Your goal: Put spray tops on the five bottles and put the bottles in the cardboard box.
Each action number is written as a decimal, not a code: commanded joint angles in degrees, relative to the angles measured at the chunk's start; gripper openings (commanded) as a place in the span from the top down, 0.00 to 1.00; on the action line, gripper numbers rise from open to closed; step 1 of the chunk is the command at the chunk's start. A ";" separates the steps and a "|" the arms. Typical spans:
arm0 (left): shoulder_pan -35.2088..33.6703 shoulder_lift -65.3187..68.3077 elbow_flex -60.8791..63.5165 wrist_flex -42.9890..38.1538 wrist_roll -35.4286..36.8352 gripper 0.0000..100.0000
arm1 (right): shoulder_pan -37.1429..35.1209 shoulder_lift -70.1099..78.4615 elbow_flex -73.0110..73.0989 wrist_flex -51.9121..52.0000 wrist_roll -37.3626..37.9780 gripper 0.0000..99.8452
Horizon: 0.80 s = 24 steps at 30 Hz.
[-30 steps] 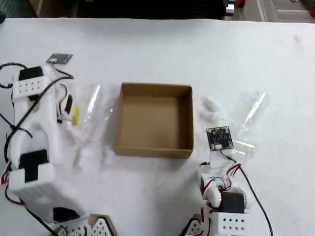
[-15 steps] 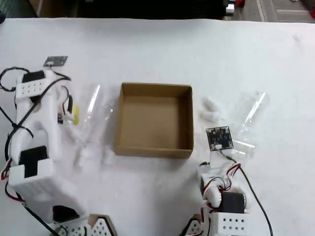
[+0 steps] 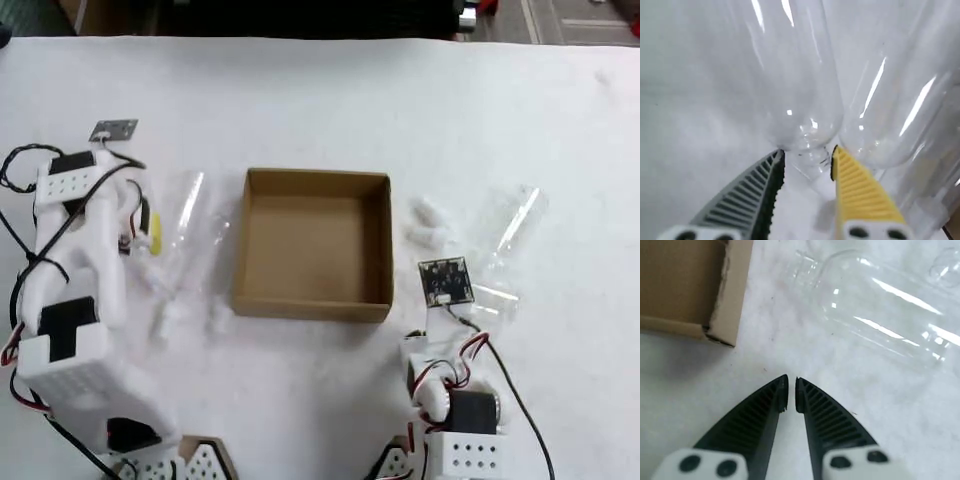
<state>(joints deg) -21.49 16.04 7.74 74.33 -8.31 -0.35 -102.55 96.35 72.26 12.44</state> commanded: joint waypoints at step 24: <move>-0.31 -0.40 0.62 -3.25 3.25 0.84 | -0.04 -0.57 0.53 0.31 0.44 0.98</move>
<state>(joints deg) -21.67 16.04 8.70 73.01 -5.41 -0.35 -102.55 96.35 72.26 12.44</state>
